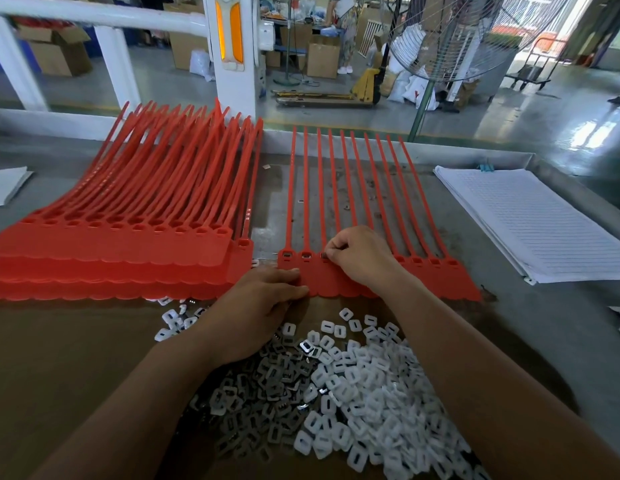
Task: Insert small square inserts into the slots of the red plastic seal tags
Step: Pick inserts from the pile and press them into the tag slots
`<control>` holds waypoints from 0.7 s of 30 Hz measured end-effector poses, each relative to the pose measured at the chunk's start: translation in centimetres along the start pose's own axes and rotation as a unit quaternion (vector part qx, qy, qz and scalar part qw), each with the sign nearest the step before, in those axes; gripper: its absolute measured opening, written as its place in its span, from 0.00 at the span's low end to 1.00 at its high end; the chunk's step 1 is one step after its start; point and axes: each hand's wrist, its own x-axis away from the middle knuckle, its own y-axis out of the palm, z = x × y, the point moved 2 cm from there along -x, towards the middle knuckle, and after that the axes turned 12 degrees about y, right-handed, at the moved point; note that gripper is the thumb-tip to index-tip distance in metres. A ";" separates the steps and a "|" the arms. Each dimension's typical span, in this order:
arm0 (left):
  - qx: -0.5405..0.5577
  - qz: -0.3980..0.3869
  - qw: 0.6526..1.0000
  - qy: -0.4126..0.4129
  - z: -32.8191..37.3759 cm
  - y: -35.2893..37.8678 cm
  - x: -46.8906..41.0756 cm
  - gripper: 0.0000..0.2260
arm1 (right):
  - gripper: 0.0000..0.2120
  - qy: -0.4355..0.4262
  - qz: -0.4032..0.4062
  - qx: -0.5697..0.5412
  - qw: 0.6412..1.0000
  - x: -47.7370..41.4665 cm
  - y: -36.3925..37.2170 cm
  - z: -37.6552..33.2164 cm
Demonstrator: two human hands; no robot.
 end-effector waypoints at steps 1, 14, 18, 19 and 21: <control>0.000 0.000 1.000 -0.001 0.0 0.0 0.0 0.17 | 0.09 0.000 -0.003 0.004 1.000 0.0 0.0 0.0; 0.000 -0.003 1.000 -0.003 -0.2 0.1 -0.1 0.17 | 0.04 0.011 0.031 -0.026 0.999 -0.3 -0.1 0.1; -0.002 -0.006 1.000 -0.004 -0.2 0.2 -0.1 0.17 | 0.08 -0.004 0.000 -0.020 1.000 0.0 -0.6 -0.1; -0.001 -0.006 1.000 -0.004 -0.2 0.2 -0.1 0.17 | 0.09 -0.008 -0.007 -0.012 1.000 0.2 -0.9 -0.2; 0.000 -0.004 1.000 -0.002 -0.2 0.2 0.0 0.17 | 0.09 -0.022 -0.011 -0.002 1.000 0.9 -1.4 -0.4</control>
